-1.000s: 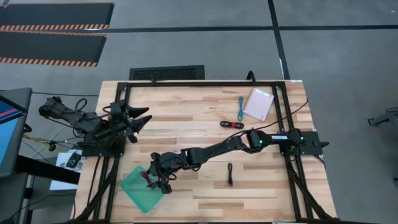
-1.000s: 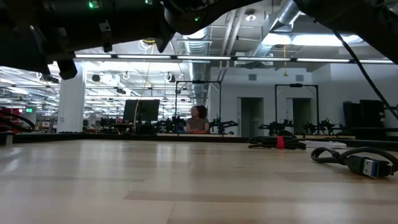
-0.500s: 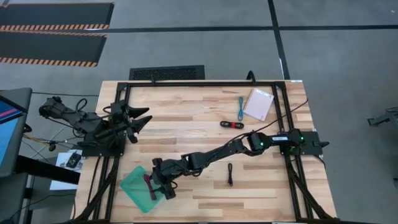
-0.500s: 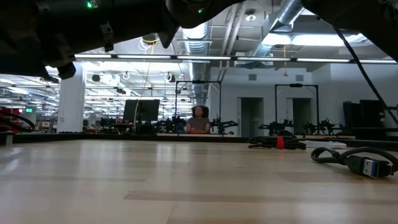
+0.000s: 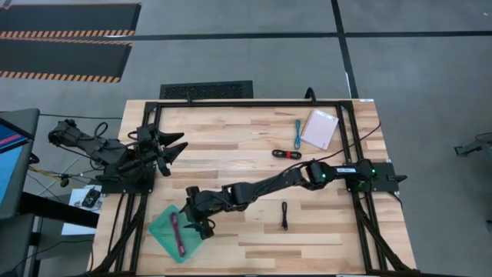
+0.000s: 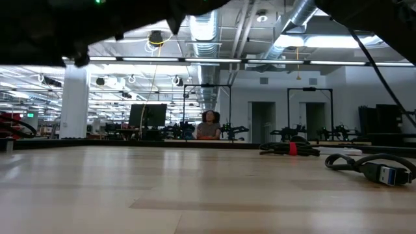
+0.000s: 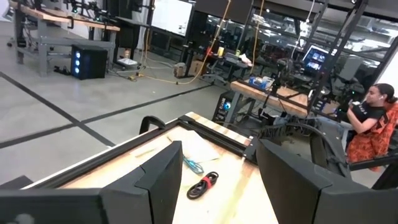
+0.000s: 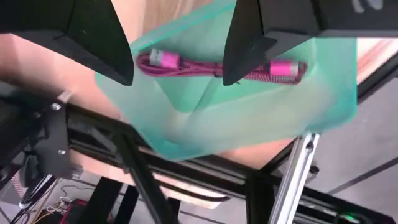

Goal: Pick and place USB-C Cables
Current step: Put the pink USB cable into the green bin, then put the bottom black USB cable into the green bin

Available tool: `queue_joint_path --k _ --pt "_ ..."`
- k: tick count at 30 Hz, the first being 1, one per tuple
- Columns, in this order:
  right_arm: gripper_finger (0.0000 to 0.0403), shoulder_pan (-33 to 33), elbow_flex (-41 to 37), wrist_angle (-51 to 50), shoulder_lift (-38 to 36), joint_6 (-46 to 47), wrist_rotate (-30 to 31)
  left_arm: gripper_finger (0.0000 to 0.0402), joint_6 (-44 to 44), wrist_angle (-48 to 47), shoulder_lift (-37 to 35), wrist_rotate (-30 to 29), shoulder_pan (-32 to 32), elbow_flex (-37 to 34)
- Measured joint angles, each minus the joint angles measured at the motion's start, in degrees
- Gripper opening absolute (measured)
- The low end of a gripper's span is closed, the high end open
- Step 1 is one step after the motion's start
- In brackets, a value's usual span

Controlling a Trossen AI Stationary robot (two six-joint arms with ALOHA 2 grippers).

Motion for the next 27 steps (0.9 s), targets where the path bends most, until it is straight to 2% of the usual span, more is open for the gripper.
queue_joint_path --k 3,7,12,22,24,27 --pt "0.0271 -0.57 2.63 -6.69 -0.26 0.02 0.00 0.0194 -0.20 0.01 0.01 0.02 -0.01 0.00" --pt "0.0271 -1.82 1.05 -15.90 -4.79 3.16 1.88 0.0194 -0.35 -0.12 -0.01 0.25 0.00 0.00" --pt "0.0270 -3.84 1.41 -32.68 -12.19 7.54 5.78 0.0194 -0.65 -1.55 -0.01 0.46 0.00 -0.02" --pt "0.0270 -5.99 1.25 -69.67 -20.94 17.02 9.90 0.0194 0.99 -3.17 -0.44 0.42 -0.02 -0.04" --pt "0.0270 -6.12 1.03 -75.65 -21.95 21.02 12.41 0.0194 2.02 -3.40 -0.71 0.44 -0.01 -0.04" --pt "0.0270 -5.34 1.09 -82.89 -24.68 28.14 19.84 0.0194 3.53 -3.64 -1.22 1.41 0.00 -0.04"
